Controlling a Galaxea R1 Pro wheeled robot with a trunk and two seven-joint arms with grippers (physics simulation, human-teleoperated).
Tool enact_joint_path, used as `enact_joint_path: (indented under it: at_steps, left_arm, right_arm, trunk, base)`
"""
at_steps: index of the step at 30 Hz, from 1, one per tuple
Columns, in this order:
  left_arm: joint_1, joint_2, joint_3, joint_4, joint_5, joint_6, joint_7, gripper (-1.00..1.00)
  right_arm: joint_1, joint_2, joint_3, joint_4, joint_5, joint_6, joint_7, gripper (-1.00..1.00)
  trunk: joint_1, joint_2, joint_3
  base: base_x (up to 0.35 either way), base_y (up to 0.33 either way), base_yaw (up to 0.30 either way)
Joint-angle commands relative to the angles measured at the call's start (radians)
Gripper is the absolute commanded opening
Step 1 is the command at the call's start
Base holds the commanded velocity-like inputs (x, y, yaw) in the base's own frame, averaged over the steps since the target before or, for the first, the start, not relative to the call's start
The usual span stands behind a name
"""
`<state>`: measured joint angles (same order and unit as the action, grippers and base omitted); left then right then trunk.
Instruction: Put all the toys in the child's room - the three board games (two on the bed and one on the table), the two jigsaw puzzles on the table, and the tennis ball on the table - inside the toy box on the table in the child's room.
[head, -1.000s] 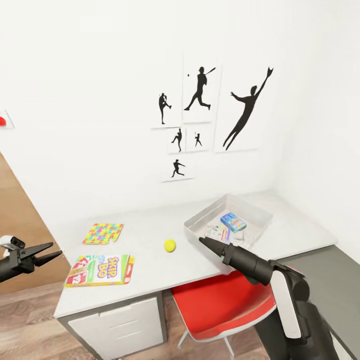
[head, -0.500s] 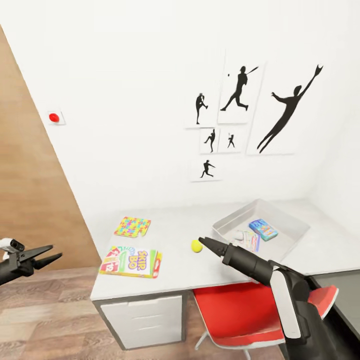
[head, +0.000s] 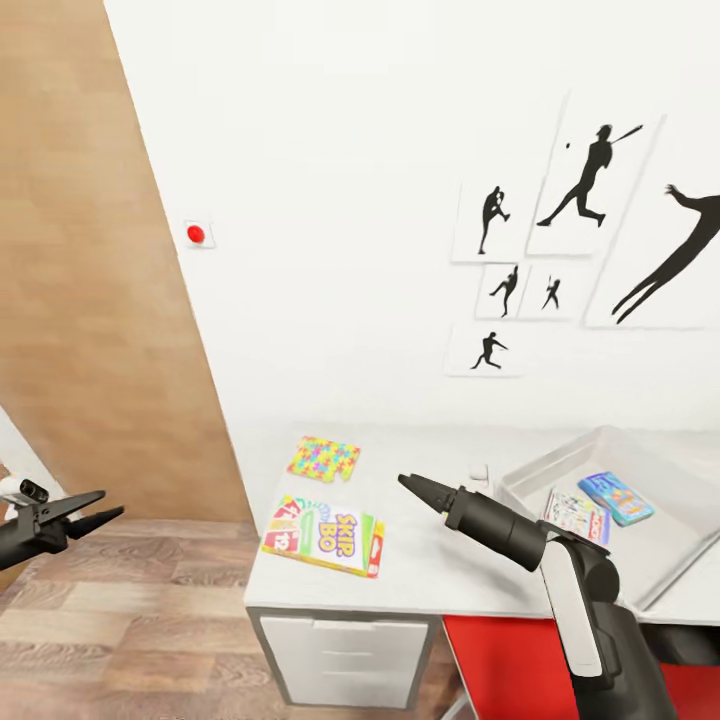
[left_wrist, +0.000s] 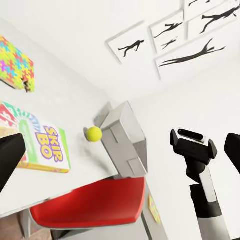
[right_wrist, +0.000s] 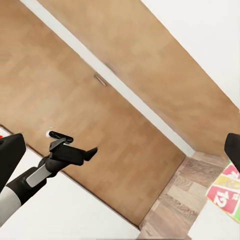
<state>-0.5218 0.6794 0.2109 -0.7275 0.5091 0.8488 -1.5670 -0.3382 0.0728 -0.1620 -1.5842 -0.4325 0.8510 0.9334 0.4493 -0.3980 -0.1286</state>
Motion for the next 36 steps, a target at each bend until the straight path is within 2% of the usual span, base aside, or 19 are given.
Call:
enact_joint_path:
  at_steps: [1,8,20,36]
  left_arm:
    - [-0.001,0.000,-0.001,0.000,0.000,0.011,-0.004,1.00]
    - [-0.001,0.000,-0.001,0.000,-0.001,0.010,-0.004,1.00]
    - [-0.001,0.000,-0.001,0.000,-0.001,0.009,-0.004,1.00]
    - [-0.001,0.000,-0.001,0.000,-0.001,0.007,-0.004,1.00]
  right_arm:
    - [-0.001,0.000,-0.002,0.000,0.000,0.005,0.003,1.00]
    - [-0.001,-0.001,-0.003,0.000,0.000,0.005,0.004,1.00]
    - [-0.001,0.000,-0.004,0.001,0.000,0.005,0.004,1.00]
    - [-0.001,-0.001,-0.005,0.002,0.000,0.004,-0.004,1.00]
  trunk:
    - [0.001,-0.002,-0.002]
    - [0.001,-0.002,-0.003]
    - [0.001,-0.002,0.000]
    - [0.001,-0.002,0.000]
  base:
    - [0.043,0.013,0.268]
    - [0.132,0.162,0.069]
    - [0.043,0.177,-0.055]
    - [0.061,0.081,-0.002]
